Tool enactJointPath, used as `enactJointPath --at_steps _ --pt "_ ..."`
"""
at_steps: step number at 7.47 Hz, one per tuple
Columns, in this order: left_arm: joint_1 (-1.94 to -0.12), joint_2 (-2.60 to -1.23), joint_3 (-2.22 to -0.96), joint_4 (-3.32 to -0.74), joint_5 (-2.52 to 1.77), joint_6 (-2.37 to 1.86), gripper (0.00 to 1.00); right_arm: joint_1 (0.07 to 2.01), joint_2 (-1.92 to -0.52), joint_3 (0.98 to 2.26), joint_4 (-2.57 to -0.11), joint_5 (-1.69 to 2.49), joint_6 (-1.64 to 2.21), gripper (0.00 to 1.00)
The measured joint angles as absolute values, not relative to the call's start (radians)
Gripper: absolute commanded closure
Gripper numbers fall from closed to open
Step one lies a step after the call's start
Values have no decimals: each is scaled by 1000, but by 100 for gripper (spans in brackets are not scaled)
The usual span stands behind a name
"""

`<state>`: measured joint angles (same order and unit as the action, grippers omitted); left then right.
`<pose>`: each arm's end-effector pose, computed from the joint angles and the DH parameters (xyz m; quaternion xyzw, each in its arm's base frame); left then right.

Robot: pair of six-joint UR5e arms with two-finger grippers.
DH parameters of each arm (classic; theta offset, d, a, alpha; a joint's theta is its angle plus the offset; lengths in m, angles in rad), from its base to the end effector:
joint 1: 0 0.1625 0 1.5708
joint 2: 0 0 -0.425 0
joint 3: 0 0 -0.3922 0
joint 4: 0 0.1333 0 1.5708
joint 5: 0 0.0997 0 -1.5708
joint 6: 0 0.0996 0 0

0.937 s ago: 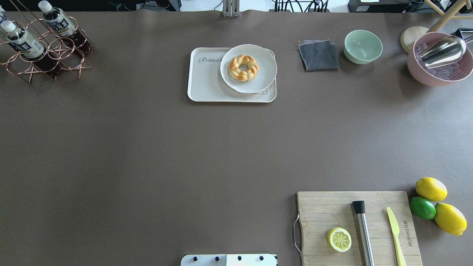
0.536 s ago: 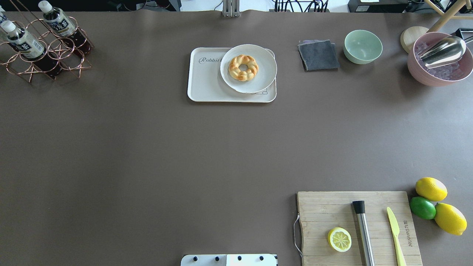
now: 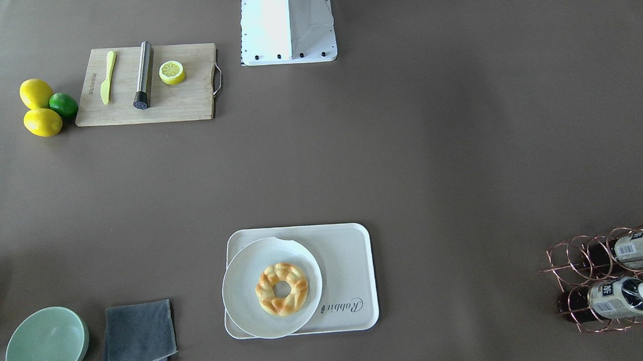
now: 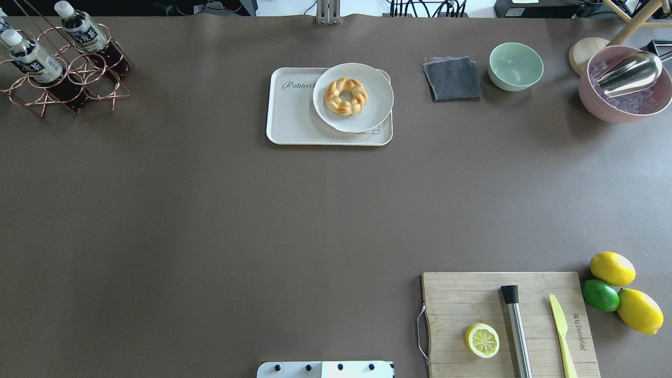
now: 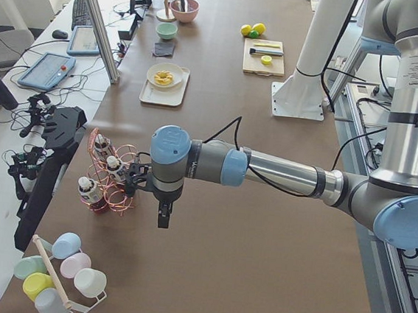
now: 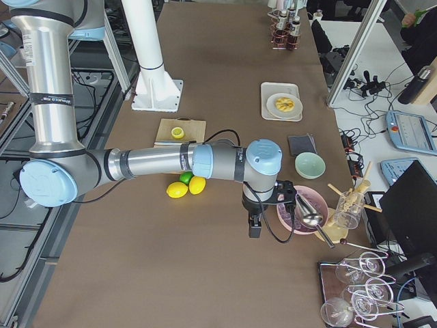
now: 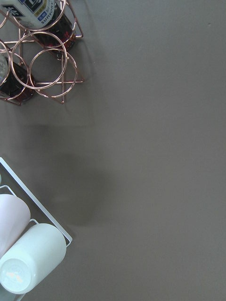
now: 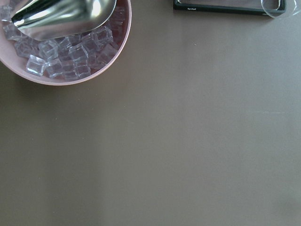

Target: Place tea on tray

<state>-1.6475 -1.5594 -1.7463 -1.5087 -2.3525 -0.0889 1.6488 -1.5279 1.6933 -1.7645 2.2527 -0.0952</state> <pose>-0.1004 -0.4822 0.5836 0.0448 0.3808 -0.0570 0.9218 0.1095 -0.4955 0.6027 0.0156 -0.3342 -0.0034 0.9423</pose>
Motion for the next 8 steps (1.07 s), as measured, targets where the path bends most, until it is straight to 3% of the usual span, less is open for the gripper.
enactJointPath --at_steps 8 --pt "-1646 -1491 -1762 -1600 -2354 -88 2 1637 -1524 1702 -1764 2255 -85 0"
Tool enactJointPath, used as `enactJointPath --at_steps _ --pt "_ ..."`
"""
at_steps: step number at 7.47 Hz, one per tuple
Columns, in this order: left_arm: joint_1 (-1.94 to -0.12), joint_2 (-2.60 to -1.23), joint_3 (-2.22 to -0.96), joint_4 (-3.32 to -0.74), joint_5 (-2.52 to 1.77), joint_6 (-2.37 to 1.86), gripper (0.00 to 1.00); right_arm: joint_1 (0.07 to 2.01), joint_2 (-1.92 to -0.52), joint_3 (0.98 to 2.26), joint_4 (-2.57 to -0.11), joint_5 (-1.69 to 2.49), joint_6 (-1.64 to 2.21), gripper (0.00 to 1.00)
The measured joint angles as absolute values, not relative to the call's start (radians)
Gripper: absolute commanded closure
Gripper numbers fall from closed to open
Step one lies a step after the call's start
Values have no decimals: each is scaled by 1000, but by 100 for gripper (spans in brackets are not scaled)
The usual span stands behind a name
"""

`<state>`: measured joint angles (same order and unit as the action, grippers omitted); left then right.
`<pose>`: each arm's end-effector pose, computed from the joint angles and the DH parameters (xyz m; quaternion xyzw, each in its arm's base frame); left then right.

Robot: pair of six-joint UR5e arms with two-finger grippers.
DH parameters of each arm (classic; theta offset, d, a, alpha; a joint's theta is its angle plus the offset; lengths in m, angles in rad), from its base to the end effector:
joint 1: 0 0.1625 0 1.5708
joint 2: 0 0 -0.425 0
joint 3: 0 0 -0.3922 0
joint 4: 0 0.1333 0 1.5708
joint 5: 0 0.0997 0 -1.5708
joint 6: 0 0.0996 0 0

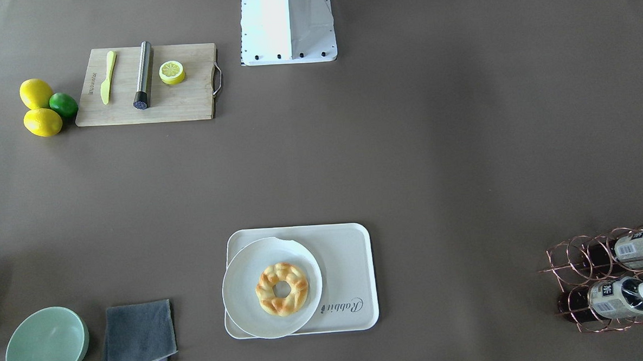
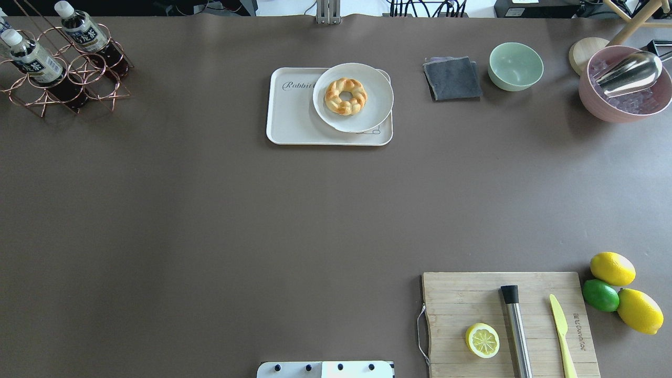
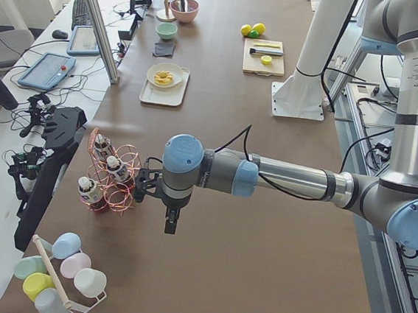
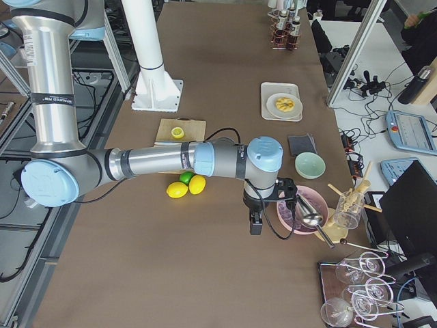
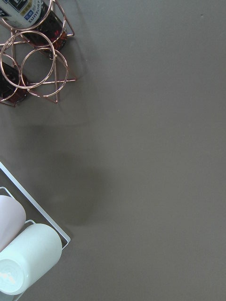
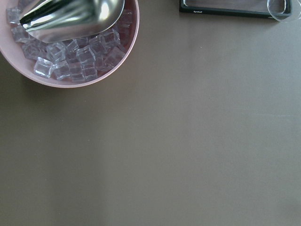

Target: Place tea on tray

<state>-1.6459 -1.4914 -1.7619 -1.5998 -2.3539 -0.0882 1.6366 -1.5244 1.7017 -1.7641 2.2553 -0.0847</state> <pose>-0.0977 -0.4586 0.5983 0.0625 0.3811 -0.0485 0.9211 0.1033 -0.4985 0.5966 0.0177 -0.3352 -0.0062 0.9420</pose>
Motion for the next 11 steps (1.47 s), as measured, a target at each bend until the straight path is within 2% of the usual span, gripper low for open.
enactJointPath --at_steps 6,11 --pt "-1643 -1458 -1771 -1605 -2354 -89 2 1628 -1523 1709 -1765 2272 -84 0" --pt "-1639 -1482 -1761 -1617 -2353 -95 2 1629 -1524 1710 -1764 2281 -84 0"
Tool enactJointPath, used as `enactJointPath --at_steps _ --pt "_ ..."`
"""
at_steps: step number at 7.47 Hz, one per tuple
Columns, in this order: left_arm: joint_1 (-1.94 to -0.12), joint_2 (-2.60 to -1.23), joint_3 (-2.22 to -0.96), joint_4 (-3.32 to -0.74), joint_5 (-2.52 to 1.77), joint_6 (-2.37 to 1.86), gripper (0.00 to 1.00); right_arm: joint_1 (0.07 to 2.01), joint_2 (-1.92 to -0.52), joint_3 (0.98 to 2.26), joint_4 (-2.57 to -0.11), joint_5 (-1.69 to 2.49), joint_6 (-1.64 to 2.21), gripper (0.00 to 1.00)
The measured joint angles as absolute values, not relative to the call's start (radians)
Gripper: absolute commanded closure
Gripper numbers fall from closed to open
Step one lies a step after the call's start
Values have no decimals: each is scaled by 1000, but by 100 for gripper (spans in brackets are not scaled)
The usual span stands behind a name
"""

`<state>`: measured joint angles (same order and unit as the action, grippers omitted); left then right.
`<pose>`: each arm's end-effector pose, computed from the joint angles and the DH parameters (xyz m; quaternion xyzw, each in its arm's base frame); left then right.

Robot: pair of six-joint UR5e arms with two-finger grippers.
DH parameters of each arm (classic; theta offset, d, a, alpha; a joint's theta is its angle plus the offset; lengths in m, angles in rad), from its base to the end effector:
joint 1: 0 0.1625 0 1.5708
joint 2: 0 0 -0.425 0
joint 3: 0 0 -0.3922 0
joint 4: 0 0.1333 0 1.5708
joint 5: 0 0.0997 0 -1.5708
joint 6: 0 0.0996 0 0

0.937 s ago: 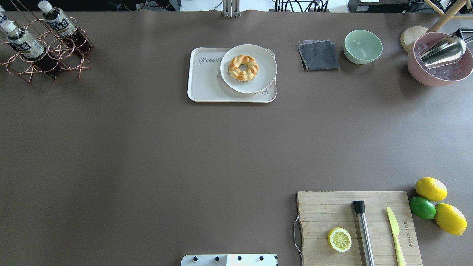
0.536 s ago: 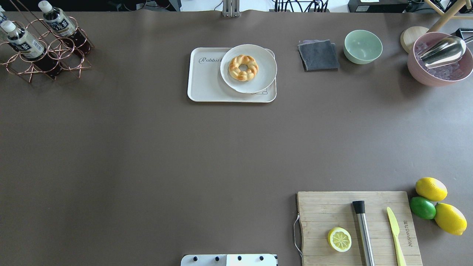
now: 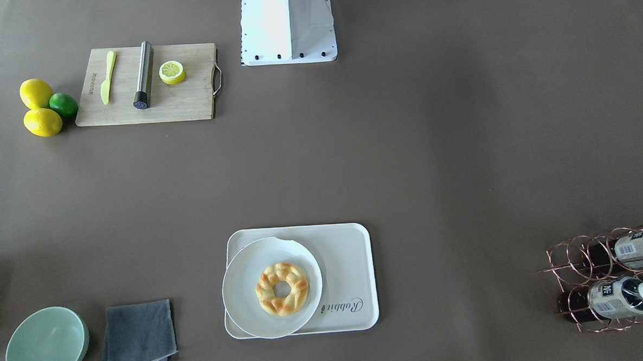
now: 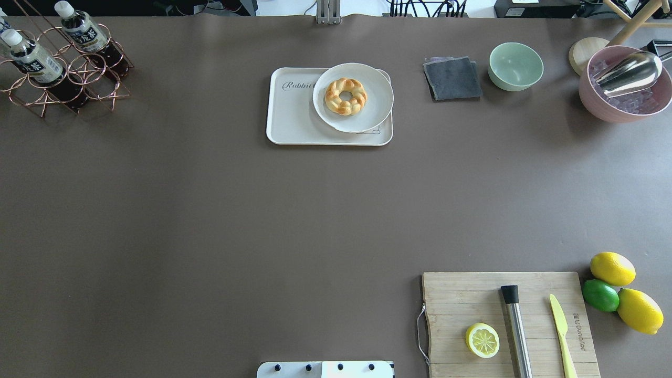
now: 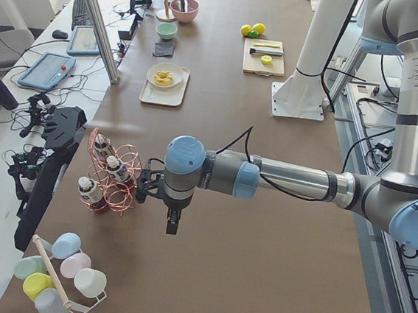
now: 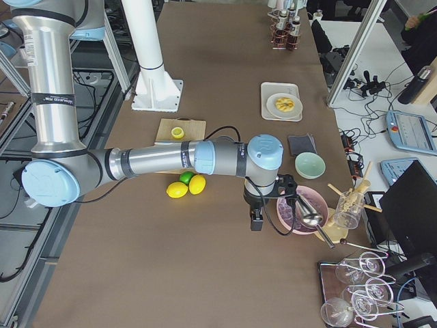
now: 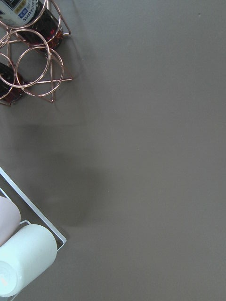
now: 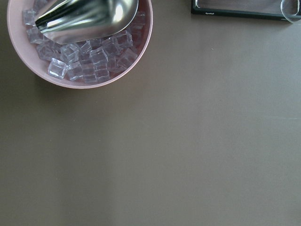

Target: Place tea on tray

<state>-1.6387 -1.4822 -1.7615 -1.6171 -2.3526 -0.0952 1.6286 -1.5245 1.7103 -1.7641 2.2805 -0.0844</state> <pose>-0.0943 -0.4563 0.6010 0.0634 0.3809 -0.0470 0.9213 0.0974 -0.4995 0.5909 0.0212 -0.3468 -0.0112 0.9376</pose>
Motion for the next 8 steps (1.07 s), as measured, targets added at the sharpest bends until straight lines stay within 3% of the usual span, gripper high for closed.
enactJointPath --at_steps 8 --pt "-1581 -1476 -1797 -1767 -2352 -176 2 1629 -1519 1712 -1763 2279 -86 0"
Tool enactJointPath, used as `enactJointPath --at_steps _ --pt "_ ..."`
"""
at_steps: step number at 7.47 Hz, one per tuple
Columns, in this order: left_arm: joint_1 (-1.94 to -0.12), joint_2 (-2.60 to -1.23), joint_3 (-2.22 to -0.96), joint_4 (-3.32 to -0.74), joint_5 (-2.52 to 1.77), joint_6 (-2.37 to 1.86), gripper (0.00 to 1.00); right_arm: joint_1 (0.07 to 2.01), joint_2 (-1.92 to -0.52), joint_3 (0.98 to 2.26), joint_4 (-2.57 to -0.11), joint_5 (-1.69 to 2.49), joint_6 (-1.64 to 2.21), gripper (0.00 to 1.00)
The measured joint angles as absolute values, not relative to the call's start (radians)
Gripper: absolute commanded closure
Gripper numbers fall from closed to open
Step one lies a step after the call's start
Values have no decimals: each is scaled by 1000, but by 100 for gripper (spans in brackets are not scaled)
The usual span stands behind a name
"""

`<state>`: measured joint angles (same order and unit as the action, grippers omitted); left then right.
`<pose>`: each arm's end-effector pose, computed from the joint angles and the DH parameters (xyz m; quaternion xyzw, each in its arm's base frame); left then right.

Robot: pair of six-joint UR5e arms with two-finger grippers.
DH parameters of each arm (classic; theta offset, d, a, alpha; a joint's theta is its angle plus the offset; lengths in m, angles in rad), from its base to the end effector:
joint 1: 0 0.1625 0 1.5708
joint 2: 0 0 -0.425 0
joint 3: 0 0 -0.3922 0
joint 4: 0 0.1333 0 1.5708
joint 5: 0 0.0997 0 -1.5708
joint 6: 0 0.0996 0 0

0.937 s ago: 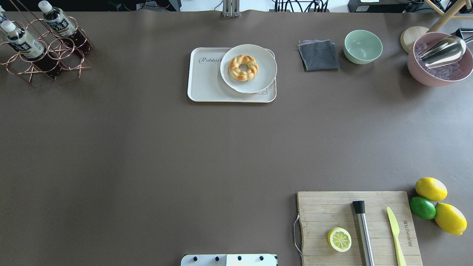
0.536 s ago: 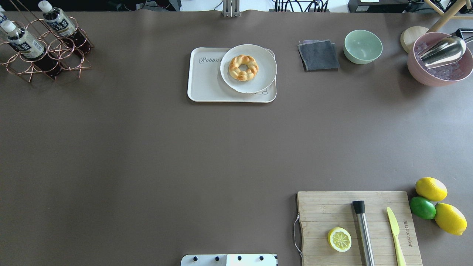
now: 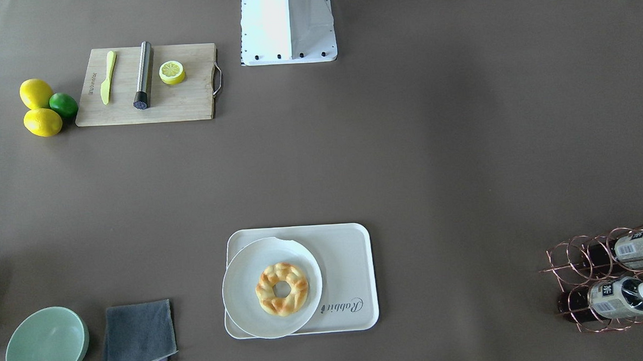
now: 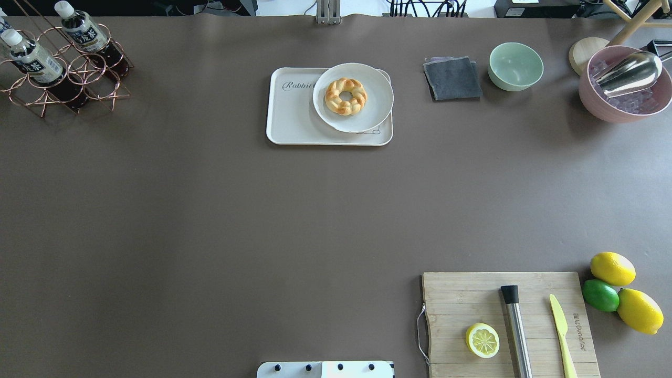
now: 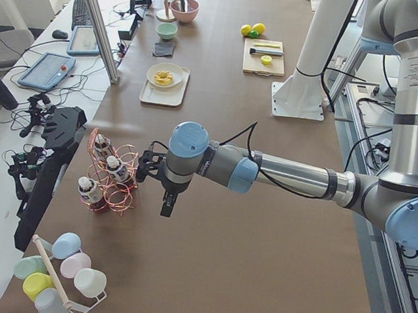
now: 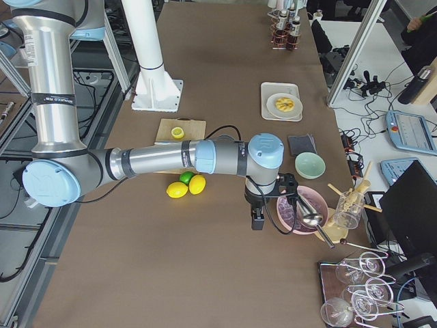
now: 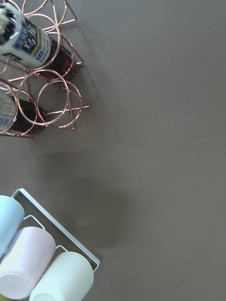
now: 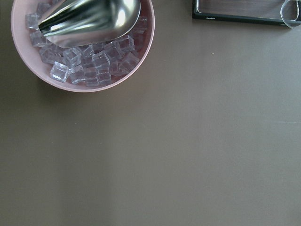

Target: Place tea on tray

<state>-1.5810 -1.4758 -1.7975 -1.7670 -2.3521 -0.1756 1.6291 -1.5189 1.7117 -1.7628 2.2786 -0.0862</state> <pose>-0.0679 -0.4650 0.5689 0.1194 0.3869 -0.0227 0.9141 0.0980 -0.5019 0.5874 0.0254 -0.3456 -0.0132 0.9379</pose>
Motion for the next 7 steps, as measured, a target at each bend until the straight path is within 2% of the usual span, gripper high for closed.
enactJointPath --at_steps 3,7 --pt "-1472 -1499 -1862 -1904 -2342 -489 2 1626 -1508 1720 -1763 2291 -86 0" --pt "-1276 -1659 -1853 -1955 -2113 -822 2 1590 -1531 1699 -1756 2287 -87 0"
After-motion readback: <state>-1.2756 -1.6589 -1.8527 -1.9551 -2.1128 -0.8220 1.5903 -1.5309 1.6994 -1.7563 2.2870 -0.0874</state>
